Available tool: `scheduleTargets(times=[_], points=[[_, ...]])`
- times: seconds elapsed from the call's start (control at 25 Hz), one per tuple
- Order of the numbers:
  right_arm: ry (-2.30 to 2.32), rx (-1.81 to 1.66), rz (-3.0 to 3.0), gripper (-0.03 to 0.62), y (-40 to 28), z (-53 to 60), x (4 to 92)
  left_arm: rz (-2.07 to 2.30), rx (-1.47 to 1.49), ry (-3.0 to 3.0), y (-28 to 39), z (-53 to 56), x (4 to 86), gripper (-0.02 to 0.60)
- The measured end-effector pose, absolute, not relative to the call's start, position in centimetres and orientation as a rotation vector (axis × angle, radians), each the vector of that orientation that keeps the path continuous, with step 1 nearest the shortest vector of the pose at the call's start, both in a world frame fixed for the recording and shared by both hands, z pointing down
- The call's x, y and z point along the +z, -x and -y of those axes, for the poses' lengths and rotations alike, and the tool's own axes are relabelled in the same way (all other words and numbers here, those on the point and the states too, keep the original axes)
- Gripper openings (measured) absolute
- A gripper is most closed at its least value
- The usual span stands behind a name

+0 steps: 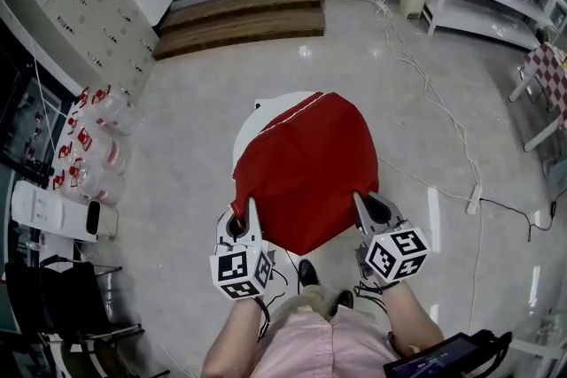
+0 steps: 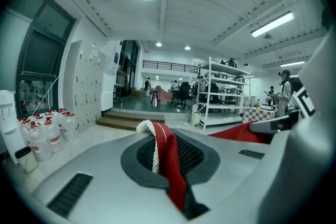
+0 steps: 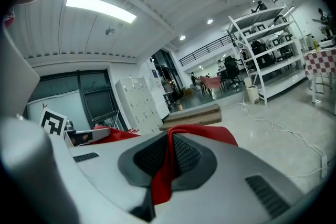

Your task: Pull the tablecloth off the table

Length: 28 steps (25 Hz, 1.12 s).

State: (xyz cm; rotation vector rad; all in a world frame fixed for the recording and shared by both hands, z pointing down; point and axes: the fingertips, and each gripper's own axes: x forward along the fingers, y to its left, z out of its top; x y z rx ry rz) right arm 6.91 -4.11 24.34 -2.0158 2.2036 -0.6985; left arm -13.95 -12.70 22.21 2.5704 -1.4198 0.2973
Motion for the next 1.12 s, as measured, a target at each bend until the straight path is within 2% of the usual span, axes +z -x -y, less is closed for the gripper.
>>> scheduleTargets(times=[1.12], points=[[1.972,-0.662,-2.263,0.031,-4.7,-0.9,23.7,1.48,0.252,-2.558,16.0,7.0,21.6,0.035]])
